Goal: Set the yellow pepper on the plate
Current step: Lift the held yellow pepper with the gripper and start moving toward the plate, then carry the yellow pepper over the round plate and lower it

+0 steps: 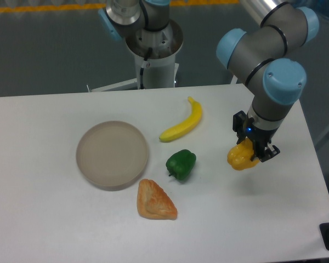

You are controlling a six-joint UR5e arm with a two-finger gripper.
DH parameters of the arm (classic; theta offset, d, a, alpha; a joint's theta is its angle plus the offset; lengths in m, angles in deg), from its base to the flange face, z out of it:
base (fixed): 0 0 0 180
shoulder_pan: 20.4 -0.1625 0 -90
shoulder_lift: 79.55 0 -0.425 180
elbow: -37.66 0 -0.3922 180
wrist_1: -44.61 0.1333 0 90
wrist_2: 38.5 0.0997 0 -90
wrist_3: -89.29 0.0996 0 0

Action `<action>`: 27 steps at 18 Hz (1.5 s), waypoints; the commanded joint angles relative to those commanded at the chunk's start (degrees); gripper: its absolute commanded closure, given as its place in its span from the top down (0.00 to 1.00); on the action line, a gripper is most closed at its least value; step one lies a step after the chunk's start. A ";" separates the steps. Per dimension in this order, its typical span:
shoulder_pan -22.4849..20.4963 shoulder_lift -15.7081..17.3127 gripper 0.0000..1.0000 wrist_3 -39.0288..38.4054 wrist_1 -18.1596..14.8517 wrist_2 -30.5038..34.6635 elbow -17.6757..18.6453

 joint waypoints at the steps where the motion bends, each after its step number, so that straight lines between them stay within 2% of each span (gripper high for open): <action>1: 0.00 0.00 0.22 0.00 0.00 0.00 0.00; 5: 0.17 0.09 0.22 -0.26 0.00 0.00 -0.09; 9: 2.54 0.17 0.22 -0.88 -0.44 0.00 0.00; 13: 6.67 1.23 0.22 -2.10 -3.86 -0.52 0.17; 16: 11.15 1.67 0.22 -7.28 -3.96 -0.70 0.79; 18: 15.62 1.67 0.22 -11.23 -4.04 -0.79 2.19; 23: 23.27 2.72 0.22 -18.17 -3.52 -1.05 8.25; 27: 26.98 3.07 0.22 -23.54 -3.60 -3.15 10.71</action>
